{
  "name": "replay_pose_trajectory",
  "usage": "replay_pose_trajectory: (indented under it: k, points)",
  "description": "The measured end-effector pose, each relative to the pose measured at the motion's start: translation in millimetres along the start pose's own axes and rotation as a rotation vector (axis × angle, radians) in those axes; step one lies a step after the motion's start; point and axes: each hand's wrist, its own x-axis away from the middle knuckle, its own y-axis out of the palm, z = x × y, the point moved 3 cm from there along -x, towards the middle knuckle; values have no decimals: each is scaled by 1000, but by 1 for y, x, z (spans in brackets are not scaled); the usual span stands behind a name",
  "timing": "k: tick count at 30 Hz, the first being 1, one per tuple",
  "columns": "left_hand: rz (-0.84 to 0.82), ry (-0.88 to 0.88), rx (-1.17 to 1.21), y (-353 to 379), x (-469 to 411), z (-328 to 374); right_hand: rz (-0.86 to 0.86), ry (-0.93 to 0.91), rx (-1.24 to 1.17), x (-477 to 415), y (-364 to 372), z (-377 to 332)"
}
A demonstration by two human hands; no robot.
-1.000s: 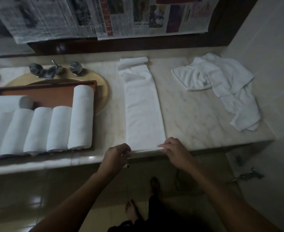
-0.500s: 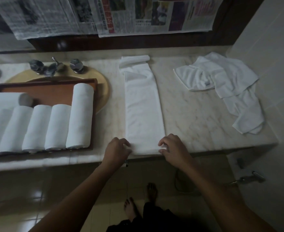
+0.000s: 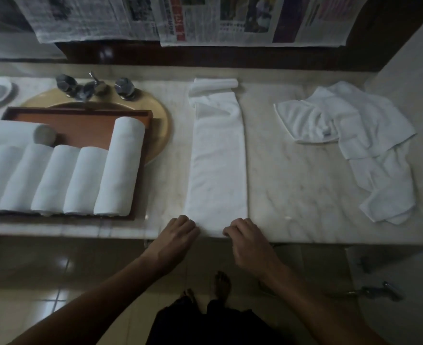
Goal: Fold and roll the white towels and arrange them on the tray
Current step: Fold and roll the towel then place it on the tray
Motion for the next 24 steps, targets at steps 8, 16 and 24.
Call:
replay_pose_trajectory:
  k: [8, 16, 24]
  points:
    - [-32, 34, -18, -1, -2, -7, 25, -59, 22, -3, 0, 9]
    - [77, -214, 200, -19, -12, -13, -14, 18, 78, -10, -4, 14]
    - [-62, -627, 556, -33, -27, -45, -134, 386, -193, -39, -18, 36]
